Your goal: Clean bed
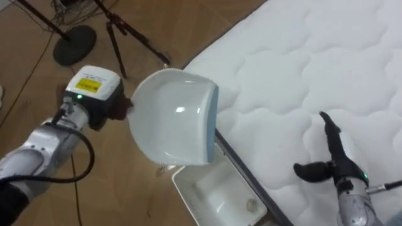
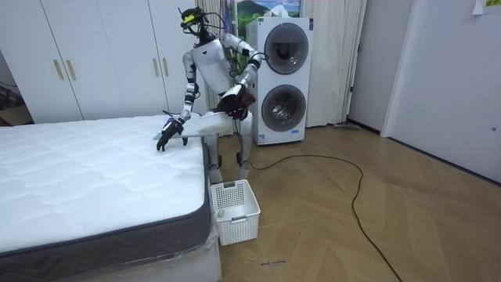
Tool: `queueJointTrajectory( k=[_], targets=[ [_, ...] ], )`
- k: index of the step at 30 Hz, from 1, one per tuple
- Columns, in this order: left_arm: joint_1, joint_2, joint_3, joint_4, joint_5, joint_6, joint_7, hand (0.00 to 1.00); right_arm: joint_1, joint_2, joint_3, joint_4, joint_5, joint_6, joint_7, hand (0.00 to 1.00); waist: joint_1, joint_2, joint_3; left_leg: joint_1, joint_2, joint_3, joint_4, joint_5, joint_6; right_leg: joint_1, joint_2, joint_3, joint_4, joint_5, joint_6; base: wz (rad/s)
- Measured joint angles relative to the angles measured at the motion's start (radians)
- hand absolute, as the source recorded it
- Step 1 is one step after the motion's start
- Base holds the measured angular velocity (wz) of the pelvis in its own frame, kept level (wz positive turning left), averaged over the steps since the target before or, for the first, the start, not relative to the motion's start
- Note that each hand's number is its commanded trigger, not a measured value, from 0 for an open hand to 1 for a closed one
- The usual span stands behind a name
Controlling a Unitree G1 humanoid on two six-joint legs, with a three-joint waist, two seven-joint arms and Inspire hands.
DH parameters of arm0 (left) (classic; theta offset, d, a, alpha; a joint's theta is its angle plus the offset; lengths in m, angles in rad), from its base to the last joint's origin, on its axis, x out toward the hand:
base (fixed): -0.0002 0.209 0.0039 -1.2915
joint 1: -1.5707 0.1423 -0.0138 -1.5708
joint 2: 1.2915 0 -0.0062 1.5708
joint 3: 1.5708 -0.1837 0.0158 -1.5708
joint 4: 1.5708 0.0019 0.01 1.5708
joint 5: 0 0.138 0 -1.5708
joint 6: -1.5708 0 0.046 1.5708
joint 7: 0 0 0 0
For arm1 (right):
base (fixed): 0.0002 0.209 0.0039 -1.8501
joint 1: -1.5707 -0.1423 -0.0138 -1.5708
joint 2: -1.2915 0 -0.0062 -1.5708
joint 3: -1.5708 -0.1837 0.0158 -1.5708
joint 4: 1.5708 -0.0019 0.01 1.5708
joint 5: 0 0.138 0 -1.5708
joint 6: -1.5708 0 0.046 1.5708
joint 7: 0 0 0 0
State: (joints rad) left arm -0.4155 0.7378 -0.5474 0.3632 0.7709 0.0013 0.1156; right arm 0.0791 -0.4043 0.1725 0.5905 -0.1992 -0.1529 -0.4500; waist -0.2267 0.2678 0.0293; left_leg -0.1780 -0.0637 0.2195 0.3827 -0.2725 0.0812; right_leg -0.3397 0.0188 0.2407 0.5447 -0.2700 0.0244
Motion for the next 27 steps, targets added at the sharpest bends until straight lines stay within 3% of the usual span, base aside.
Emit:
queueJointTrajectory(
  k=[3, 4, 6, 7, 9, 10, 11, 12, 13, 14, 15, 16, 17, 18, 19, 21, 23, 25, 27],
  targets=[
    [0.056, 0.0, 0.08, -0.075, -0.06, -0.009, 0.027, 1.0, 0.043, 0.012, -0.032, -0.047, 0.005, 0.013, -0.015, 0.0, 0.015, -0.026, -0.0166, 0.04, -0.001, 0.003, -0.024, 0.0, 0.001, 0.032, 0.001, 0.006, -0.026, 0.008, 0.004, -0.28],
    [0.086, 0.0, 0.109, -0.105, -0.064, -0.012, 0.031, 1.0, 0.056, 0.018, -0.043, -0.065, 0.005, 0.013, -0.022, 0.0, 0.017, -0.044, -0.0211, 0.068, 0.0, 0.019, -0.039, 0.0, 0.001, 0.048, 0.003, 0.009, -0.03, 0.009, 0.003, -0.42],
    [0.129, -0.004, 0.139, -0.139, -0.064, -0.02, 0.031, 1.0, 0.07, 0.023, -0.047, -0.07, 0.005, 0.015, -0.027, 0.0, 0.026, -0.07, -0.0229, 0.112, 0.006, 0.036, -0.052, 0.0, 0.0, 0.079, 0.011, 0.01, -0.046, 0.017, 0.0, -0.66],
    [0.157, -0.016, 0.162, -0.148, -0.063, -0.025, 0.034, 1.0, 0.072, 0.027, -0.046, -0.077, 0.005, 0.023, -0.026, 0.0, 0.049, -0.084, -0.0237, 0.133, 0.015, 0.06, -0.062, 0.0, 0.0, 0.083, 0.016, -0.012, -0.054, 0.035, -0.008, -1.13],
    [0.196, -0.051, 0.195, -0.15, -0.063, -0.021, 0.037, 1.0, 0.069, 0.033, -0.045, -0.092, 0.006, 0.025, -0.024, 0.0, 0.074, -0.096, -0.02, 0.151, 0.025, 0.076, -0.065, -0.001, 0.0, 0.081, 0.01, -0.091, -0.075, 0.067, -0.024, -1.2],
    [0.221, -0.073, 0.206, -0.15, -0.063, -0.016, 0.043, 1.0, 0.066, 0.042, -0.044, -0.094, 0.006, 0.025, -0.02, 0.0, 0.077, -0.106, -0.0177, 0.165, 0.026, 0.083, -0.074, -0.001, 0.0, 0.077, -0.003, -0.162, -0.08, 0.085, -0.037, -0.87],
    [0.233, -0.084, 0.212, -0.151, -0.063, -0.017, 0.048, 1.0, 0.067, 0.048, -0.044, -0.094, 0.005, 0.026, -0.017, 0.0, 0.08, -0.112, -0.0139, 0.173, 0.027, 0.088, -0.079, -0.001, 0.0, 0.076, -0.004, -0.184, -0.083, 0.094, -0.043, -1.18],
    [0.261, -0.105, 0.224, -0.156, -0.065, -0.02, 0.054, 1.0, 0.067, 0.056, -0.039, -0.094, 0.007, 0.033, -0.013, 0.0, 0.094, -0.12, -0.0149, 0.18, 0.036, 0.117, -0.089, -0.001, 0.001, 0.073, 0.001, -0.212, -0.108, 0.123, -0.053, -1.31],
    [0.288, -0.109, 0.233, -0.17, -0.071, -0.029, 0.063, 1.0, 0.065, 0.068, -0.038, -0.096, 0.011, 0.042, -0.007, 0.0, 0.106, -0.118, -0.0163, 0.181, 0.059, 0.17, -0.128, -0.001, 0.001, 0.077, 0.003, -0.275, -0.145, 0.165, -0.068, -1.48],
    [0.293, -0.119, 0.235, -0.171, -0.07, -0.034, 0.071, 1.0, 0.068, 0.084, -0.038, -0.096, 0.024, 0.05, -0.004, 0.0, 0.117, -0.135, -0.0146, 0.188, 0.07, 0.247, -0.151, 0.0, 0.001, 0.07, -0.02, -0.351, -0.085, 0.137, -0.069, -1.1],
    [0.297, -0.132, 0.235, -0.171, -0.07, -0.033, 0.073, 1.0, 0.07, 0.086, -0.036, -0.096, 0.032, 0.055, -0.003, 0.0, 0.12, -0.141, -0.0156, 0.192, 0.071, 0.272, -0.153, 0.0, 0.0, 0.072, -0.036, -0.377, -0.041, 0.109, -0.064, -1.0],
    [0.312, -0.161, 0.235, -0.18, -0.074, -0.032, 0.079, 1.0, 0.07, 0.084, -0.037, -0.102, 0.036, 0.057, 0.0, 0.0, 0.138, -0.152, -0.0159, 0.207, 0.072, 0.333, -0.163, 0.0, -0.001, 0.093, -0.079, -0.41, 0.033, 0.052, -0.048, -1.08],
    [0.324, -0.186, 0.236, -0.188, -0.085, -0.034, 0.08, 1.0, 0.068, 0.086, -0.034, -0.111, 0.043, 0.053, -0.001, 0.0, 0.157, -0.16, -0.018, 0.215, 0.071, 0.374, -0.162, -0.002, -0.004, 0.122, -0.114, -0.409, 0.064, 0.015, -0.015, -1.1],
    [0.325, -0.196, 0.236, -0.188, -0.091, -0.036, 0.08, 1.0, 0.065, 0.088, -0.03, -0.109, 0.046, 0.048, -0.001, 0.0, 0.158, -0.165, -0.0186, 0.215, 0.07, 0.384, -0.158, -0.002, -0.005, 0.138, -0.126, -0.401, 0.055, 0.004, -0.002, -0.8],
    [0.325, -0.214, 0.241, -0.188, -0.114, -0.036, 0.08, 1.0, 0.059, 0.091, -0.02, -0.109, 0.054, 0.038, 0.005, 0.0, 0.156, -0.181, -0.0165, 0.206, 0.07, 0.384, -0.139, 0.001, -0.009, 0.152, -0.121, -0.377, 0.003, -0.009, -0.001, -0.49],
    [0.328, -0.241, 0.249, -0.187, -0.137, -0.036, 0.08, 1.0, 0.058, 0.09, 0.002, -0.111, 0.076, 0.034, 0.006, 0.0, 0.156, -0.201, -0.0172, 0.192, 0.074, 0.371, -0.119, 0.002, -0.011, 0.151, -0.115, -0.373, -0.031, -0.014, -0.021, -0.5],
    [0.35, -0.271, 0.252, -0.19, -0.184, -0.04, 0.08, 1.0, 0.062, 0.092, 0.025, -0.123, 0.077, 0.034, 0.013, 0.0, 0.16, -0.207, -0.0166, 0.179, 0.088, 0.296, -0.081, -0.006, -0.021, 0.159, -0.086, -0.341, -0.054, -0.003, -0.049, -0.58],
    [0.371, -0.299, 0.254, -0.19, -0.205, -0.054, 0.08, 1.0, 0.071, 0.092, 0.036, -0.139, 0.075, 0.029, 0.021, 0.0, 0.145, -0.212, -0.0198, 0.178, 0.095, 0.256, -0.06, -0.011, -0.028, 0.165, -0.07, -0.329, -0.059, -0.001, -0.059, -0.35],
    [0.381, -0.326, 0.254, -0.19, -0.212, -0.065, 0.079, 1.0, 0.076, 0.093, 0.036, -0.14, 0.075, 0.023, 0.044, 0.0, 0.139, -0.222, -0.0248, 0.175, 0.109, 0.243, -0.035, -0.021, -0.038, 0.165, -0.053, -0.313, -0.056, -0.001, -0.066, -0.35]
  ],
)
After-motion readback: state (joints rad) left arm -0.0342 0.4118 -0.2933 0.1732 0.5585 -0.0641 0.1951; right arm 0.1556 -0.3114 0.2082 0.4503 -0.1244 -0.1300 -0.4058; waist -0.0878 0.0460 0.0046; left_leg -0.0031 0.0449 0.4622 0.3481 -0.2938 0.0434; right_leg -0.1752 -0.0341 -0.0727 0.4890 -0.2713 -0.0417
